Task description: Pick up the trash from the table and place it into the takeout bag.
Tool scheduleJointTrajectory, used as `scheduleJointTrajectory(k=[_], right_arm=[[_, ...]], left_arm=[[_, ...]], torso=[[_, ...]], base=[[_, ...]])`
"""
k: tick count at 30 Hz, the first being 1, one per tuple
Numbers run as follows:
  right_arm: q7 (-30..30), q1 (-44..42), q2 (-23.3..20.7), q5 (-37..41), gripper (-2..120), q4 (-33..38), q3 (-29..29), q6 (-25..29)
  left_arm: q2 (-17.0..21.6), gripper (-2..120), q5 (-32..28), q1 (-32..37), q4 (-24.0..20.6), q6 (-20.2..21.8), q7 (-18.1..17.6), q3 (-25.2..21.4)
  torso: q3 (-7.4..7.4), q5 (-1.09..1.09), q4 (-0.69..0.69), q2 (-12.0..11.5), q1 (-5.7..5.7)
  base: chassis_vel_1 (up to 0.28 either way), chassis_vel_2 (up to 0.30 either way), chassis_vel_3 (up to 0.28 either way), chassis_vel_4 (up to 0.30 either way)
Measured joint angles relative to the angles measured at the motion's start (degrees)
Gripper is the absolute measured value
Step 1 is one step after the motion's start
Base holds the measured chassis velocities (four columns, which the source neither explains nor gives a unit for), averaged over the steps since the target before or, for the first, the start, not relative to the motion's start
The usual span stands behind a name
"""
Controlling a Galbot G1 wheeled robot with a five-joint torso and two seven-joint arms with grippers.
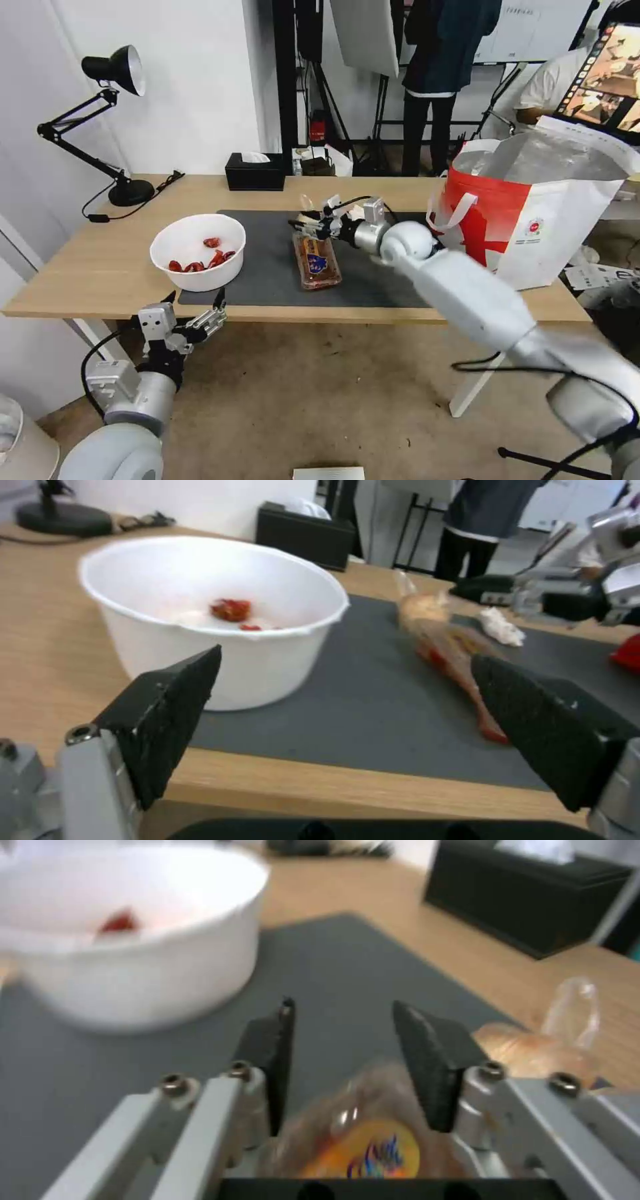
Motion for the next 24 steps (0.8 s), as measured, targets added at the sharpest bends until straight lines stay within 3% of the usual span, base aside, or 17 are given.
scheduleJointTrajectory(k=[2, 4, 9, 24], right_arm=[[-3.9, 1.9, 0.9, -3.1, 25, -3.0, -1.2, 0.4], [-4.0, 1.9, 0.9, -3.2, 20, -3.4, -1.3, 0.5], [-3.5, 0.7, 0.3, -2.5, 2, -3.8, -1.0, 0.7], [-1.2, -4.5, -1.7, 1.6, 0, -1.6, 2.5, 0.5]], left_arm=[[0.7, 100, -4.5, -1.5, 0.6, 0.3, 0.0, 0.6], [1.0, 100, -6.2, -2.2, 1.0, 0.3, 0.0, 0.9], [2.3, 100, -17.2, -6.0, 2.5, 0.3, -0.9, 3.2], [8.0, 100, -31.7, -22.2, 11.1, -0.2, -5.8, 13.6]], torso=[[0.0, 0.0, 0.04, 0.0, 0.0], [0.0, 0.0, 0.04, 0.0, 0.0], [0.0, 0.01, 0.02, 0.0, 0.0], [-0.01, 0.0, 0.02, 0.0, -0.01]], base=[[0.0, 0.0, 0.0, 0.0], [0.0, 0.0, 0.0, 0.0], [0.0, 0.0, 0.0, 0.0], [0.0, 0.0, 0.0, 0.0]])
